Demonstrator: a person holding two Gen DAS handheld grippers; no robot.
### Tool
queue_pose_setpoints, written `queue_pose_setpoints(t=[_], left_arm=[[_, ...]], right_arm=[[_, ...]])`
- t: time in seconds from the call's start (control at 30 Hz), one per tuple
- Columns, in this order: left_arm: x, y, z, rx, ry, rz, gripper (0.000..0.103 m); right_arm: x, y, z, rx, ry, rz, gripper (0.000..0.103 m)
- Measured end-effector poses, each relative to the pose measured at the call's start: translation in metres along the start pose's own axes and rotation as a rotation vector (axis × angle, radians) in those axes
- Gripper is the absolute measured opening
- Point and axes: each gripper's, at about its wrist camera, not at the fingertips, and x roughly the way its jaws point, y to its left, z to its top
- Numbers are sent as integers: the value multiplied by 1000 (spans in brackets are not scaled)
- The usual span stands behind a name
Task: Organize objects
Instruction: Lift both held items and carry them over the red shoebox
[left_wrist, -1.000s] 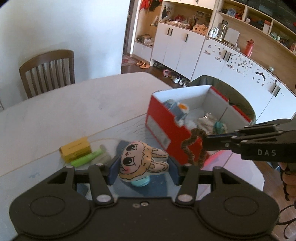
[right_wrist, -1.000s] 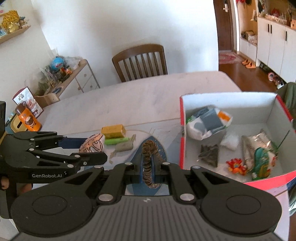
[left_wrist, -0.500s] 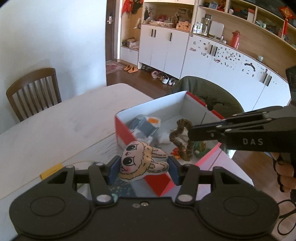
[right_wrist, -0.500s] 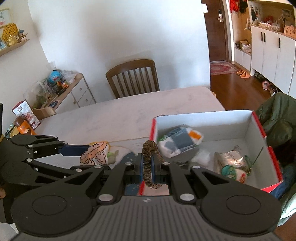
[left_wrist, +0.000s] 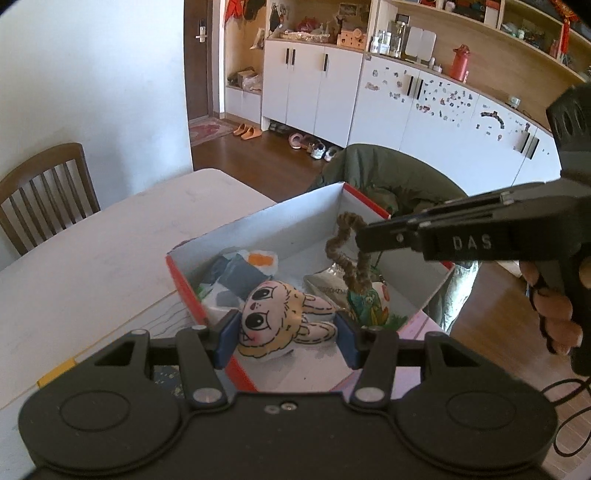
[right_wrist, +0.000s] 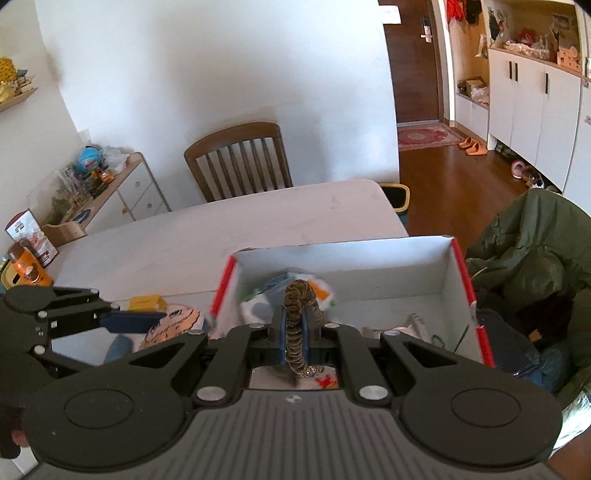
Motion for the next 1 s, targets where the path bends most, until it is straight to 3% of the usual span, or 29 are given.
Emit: queue_pose_setpoints(t=[0.63, 1.0], left_arm=[[92, -15, 14, -19, 138, 52, 53], [137, -25, 17, 27, 210, 66, 53]], right_arm=[[69, -68, 29, -34, 57, -52, 8], [117, -89, 24, -46, 139, -92, 8]])
